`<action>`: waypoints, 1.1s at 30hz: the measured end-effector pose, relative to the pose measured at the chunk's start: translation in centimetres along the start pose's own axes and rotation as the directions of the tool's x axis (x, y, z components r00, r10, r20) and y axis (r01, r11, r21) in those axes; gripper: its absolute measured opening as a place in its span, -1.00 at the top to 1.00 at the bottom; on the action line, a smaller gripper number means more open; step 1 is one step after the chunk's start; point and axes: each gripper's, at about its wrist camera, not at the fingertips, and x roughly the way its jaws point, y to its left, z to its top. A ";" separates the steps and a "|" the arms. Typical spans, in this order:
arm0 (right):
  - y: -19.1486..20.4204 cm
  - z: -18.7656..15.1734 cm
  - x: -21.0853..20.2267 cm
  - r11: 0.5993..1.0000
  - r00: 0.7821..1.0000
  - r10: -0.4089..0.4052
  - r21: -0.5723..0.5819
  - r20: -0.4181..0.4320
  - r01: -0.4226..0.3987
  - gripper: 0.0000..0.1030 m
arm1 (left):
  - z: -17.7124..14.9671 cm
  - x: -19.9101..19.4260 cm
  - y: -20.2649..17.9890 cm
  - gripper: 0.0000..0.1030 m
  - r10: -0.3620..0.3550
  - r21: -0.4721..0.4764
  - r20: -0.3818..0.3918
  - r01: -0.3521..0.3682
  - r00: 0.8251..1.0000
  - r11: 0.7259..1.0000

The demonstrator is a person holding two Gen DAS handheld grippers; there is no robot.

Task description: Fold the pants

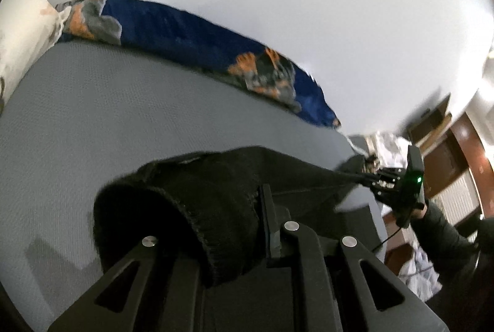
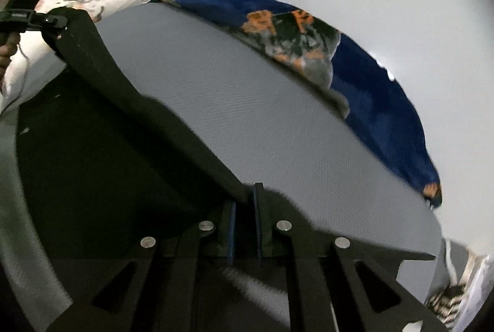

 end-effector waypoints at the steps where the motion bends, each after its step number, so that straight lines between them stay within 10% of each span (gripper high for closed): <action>1: 0.7 -0.8 -0.5 1.000 1.000 0.006 0.002 0.001 -0.006 0.86 | -0.9 -0.4 -0.2 0.71 0.001 0.005 -0.011 -0.001 1.000 1.000; 13: 7.7 -10.8 -0.2 0.988 0.988 0.123 0.110 -0.096 -0.112 0.85 | -11.5 -1.0 -1.0 0.15 0.155 0.119 -0.264 -0.128 0.952 0.985; 20: 9.0 -12.0 2.1 0.988 0.983 0.129 0.107 -0.133 -0.115 0.85 | -12.8 -4.4 -1.7 -0.34 0.289 0.144 -0.234 -0.261 0.928 0.955; 29: 9.0 -12.1 2.1 0.986 0.984 0.129 0.117 -0.120 -0.115 0.85 | -14.8 -9.4 0.8 -0.37 0.208 -0.251 -0.173 -0.247 0.963 0.936; 33: 8.9 -12.1 2.2 0.987 0.985 0.124 0.117 -0.117 -0.111 0.85 | -16.0 -7.3 1.8 -0.36 0.128 -0.441 -0.218 -0.215 0.967 0.871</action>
